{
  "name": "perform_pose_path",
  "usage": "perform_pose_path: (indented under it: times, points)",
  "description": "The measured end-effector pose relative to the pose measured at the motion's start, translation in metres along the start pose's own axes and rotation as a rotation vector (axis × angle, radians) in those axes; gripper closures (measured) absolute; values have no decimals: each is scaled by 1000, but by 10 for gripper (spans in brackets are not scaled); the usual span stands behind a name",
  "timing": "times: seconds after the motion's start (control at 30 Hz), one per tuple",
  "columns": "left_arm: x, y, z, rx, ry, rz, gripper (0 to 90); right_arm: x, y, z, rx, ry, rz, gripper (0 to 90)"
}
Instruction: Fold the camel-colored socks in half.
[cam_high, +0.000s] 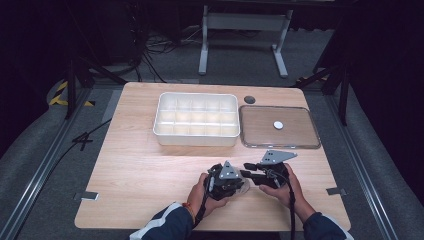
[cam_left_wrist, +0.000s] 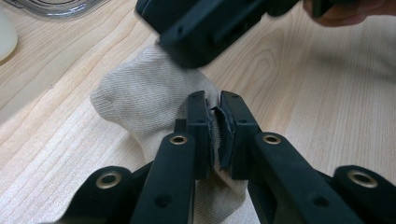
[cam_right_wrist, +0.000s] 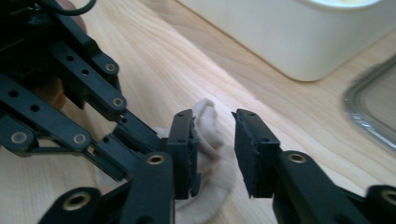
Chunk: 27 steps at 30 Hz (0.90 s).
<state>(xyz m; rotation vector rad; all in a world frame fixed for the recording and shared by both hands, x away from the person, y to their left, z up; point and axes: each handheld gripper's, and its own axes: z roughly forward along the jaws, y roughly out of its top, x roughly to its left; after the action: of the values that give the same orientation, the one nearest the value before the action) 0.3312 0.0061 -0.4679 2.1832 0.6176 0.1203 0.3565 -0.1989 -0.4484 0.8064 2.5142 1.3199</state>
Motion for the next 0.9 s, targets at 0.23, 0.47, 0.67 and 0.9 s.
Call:
perform_pose_path:
  times: [0.23, 0.47, 0.67, 0.9]
  points:
    - [-3, 0, 0, 2, 1, 19, 798, -10, -4, 21, 99, 12, -2, 822]
    - [-5, -3, -24, -31, -71, 75, 704, -8, -7, 22, 113, 1, -20, 860]
    - [11, -4, -62, -114, -44, 64, 711, -5, -6, 23, 115, -16, -39, 862]
    - [7, -9, -37, -78, -75, 102, 728, 0, -6, 23, 116, -42, -67, 862]
